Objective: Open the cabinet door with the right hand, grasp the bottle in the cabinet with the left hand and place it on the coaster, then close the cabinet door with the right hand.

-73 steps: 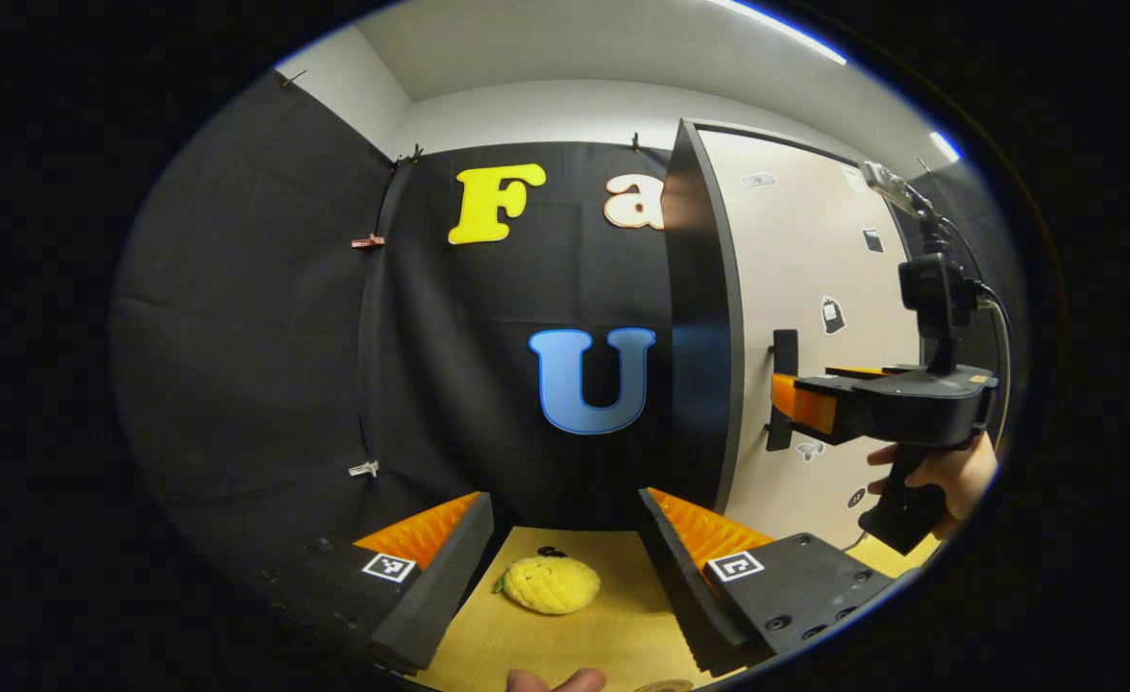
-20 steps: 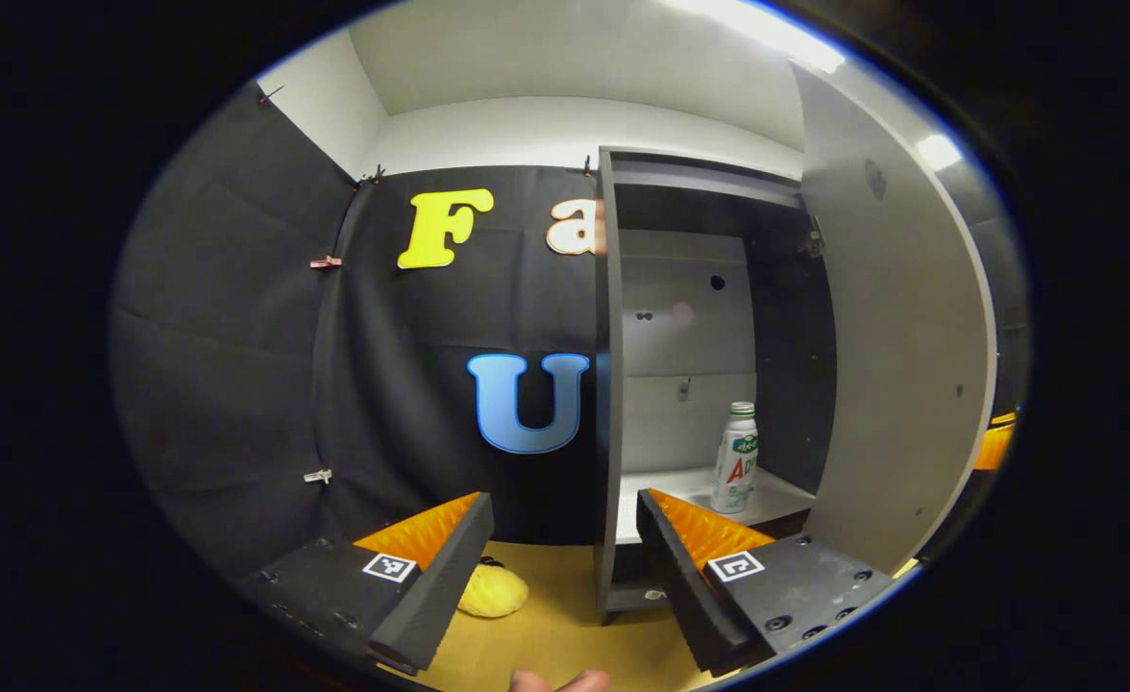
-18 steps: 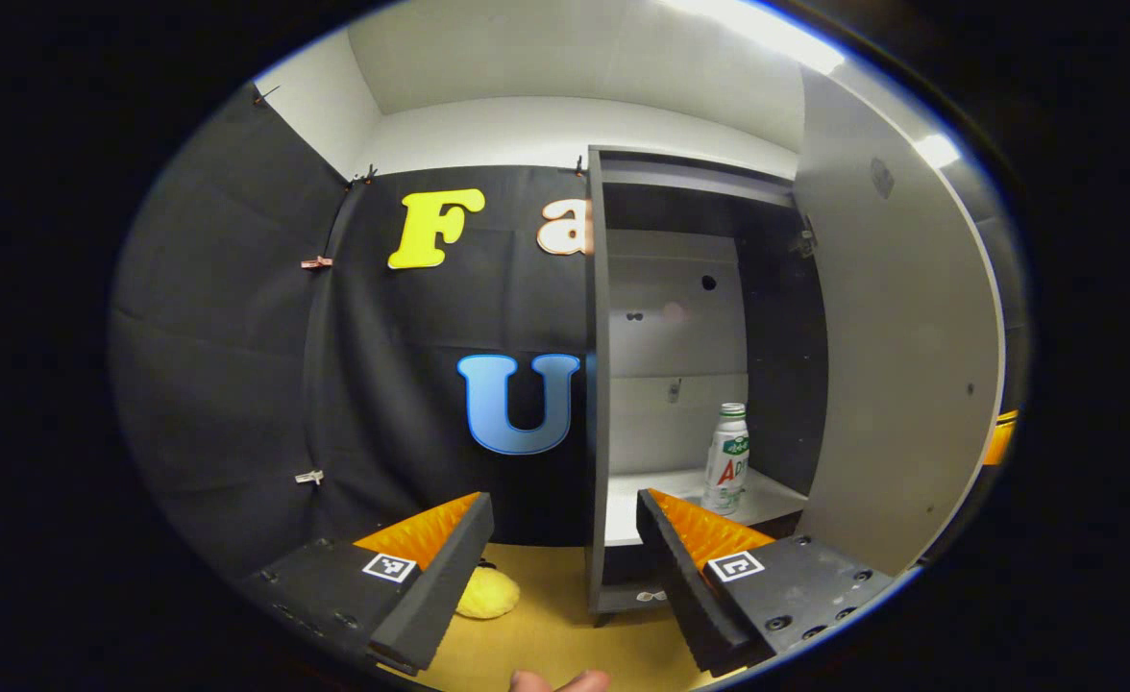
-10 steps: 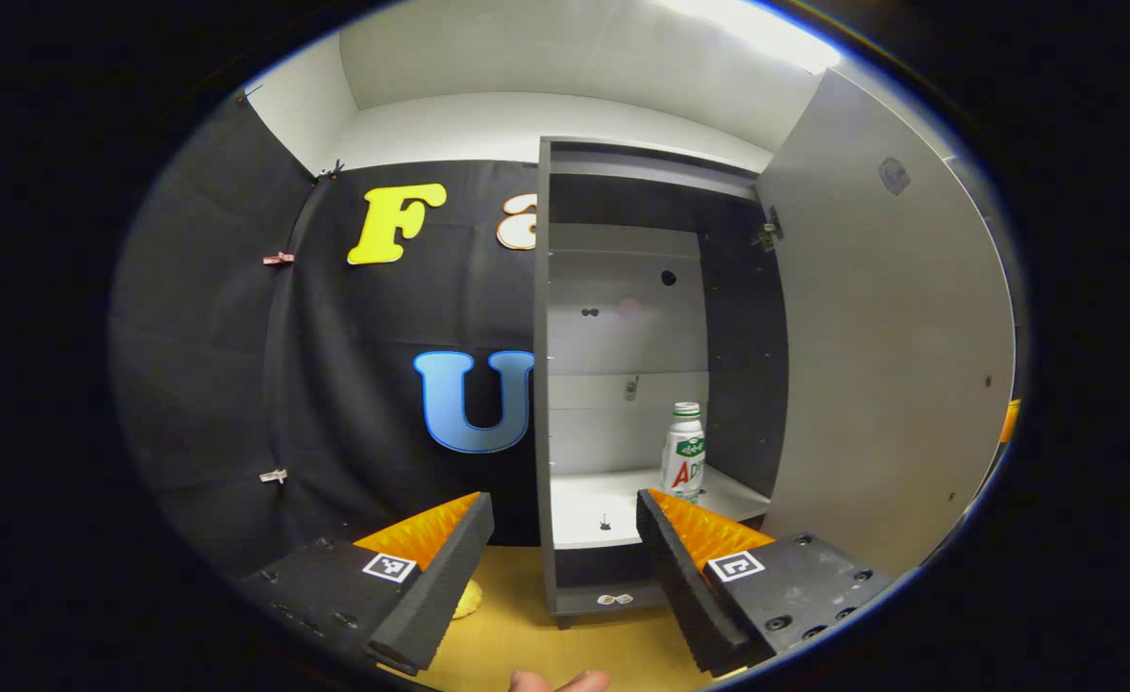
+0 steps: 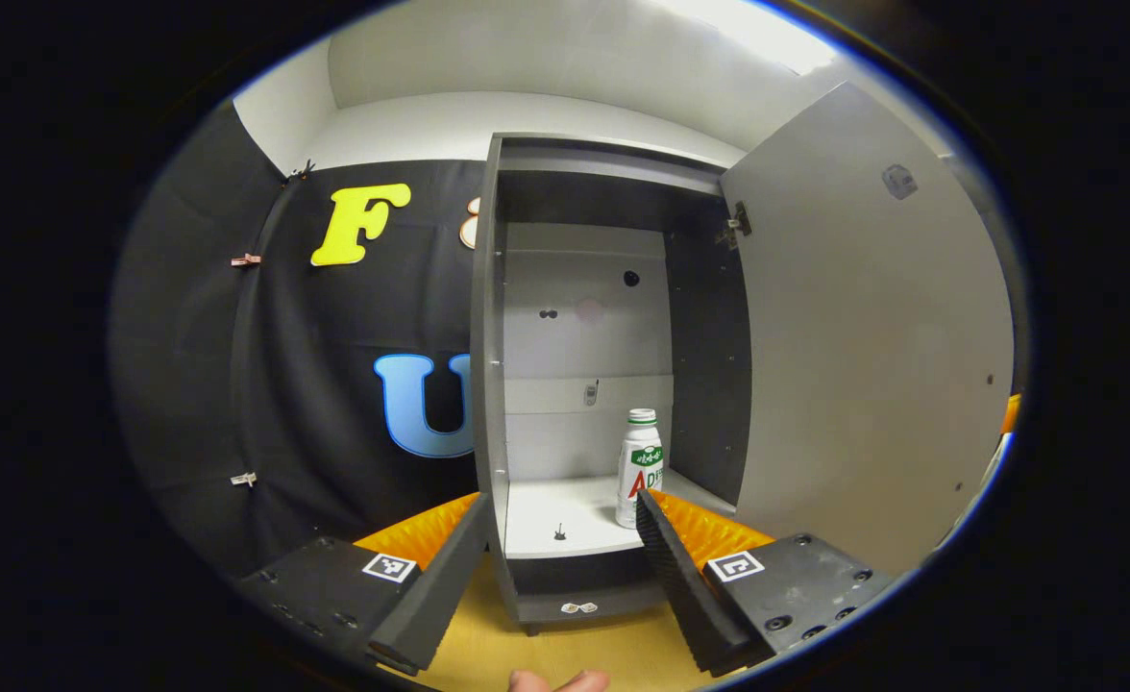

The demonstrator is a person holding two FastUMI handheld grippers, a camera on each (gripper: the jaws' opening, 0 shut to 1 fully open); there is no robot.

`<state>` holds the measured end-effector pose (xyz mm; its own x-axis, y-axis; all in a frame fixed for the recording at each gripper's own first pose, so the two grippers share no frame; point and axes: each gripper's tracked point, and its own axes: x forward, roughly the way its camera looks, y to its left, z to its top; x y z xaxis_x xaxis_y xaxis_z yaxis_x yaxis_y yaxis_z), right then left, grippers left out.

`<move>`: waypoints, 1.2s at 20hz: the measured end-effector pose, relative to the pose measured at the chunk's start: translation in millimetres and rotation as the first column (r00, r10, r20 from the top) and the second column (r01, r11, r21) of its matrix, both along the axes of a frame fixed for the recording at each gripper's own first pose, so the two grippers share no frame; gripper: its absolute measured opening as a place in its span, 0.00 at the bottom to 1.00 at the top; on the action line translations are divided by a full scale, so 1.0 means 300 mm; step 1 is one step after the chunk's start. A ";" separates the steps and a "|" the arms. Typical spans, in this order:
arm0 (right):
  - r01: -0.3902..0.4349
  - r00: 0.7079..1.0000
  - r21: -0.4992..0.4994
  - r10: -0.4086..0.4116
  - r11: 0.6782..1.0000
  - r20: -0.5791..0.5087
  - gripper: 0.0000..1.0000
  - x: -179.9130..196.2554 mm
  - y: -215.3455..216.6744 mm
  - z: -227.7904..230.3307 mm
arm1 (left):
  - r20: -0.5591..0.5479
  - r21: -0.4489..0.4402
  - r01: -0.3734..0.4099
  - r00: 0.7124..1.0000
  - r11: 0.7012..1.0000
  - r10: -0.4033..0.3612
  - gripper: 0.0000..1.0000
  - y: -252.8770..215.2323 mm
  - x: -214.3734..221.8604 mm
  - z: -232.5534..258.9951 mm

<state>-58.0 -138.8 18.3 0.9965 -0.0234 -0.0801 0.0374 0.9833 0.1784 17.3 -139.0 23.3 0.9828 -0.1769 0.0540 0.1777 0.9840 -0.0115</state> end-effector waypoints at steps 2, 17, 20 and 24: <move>0.015 1.000 0.009 -0.015 1.000 0.008 0.13 -0.002 -0.026 0.002 | -0.011 -0.006 0.004 1.000 1.000 -0.004 0.94 -0.016 0.019 -0.006; 0.052 0.998 -0.010 -0.051 0.999 0.024 0.56 -0.146 0.035 0.103 | -0.025 -0.007 0.109 0.994 0.994 -0.109 0.94 -0.196 0.163 -0.006; 0.013 0.999 0.027 -0.014 1.000 0.039 0.85 -0.168 0.121 0.122 | -0.022 -0.002 0.122 0.992 0.992 -0.122 0.92 -0.229 0.221 -0.012; -0.061 0.998 0.026 0.060 0.998 0.021 0.98 -0.160 0.240 0.092 | -0.017 0.007 0.152 0.988 0.988 -0.152 0.94 -0.298 0.317 -0.028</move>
<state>-106.2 -66.7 45.9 0.9974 0.0390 -0.0602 -0.0260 0.9786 0.2042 112.4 -228.3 15.0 0.9452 -0.3245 0.0356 0.3250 0.9457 -0.0080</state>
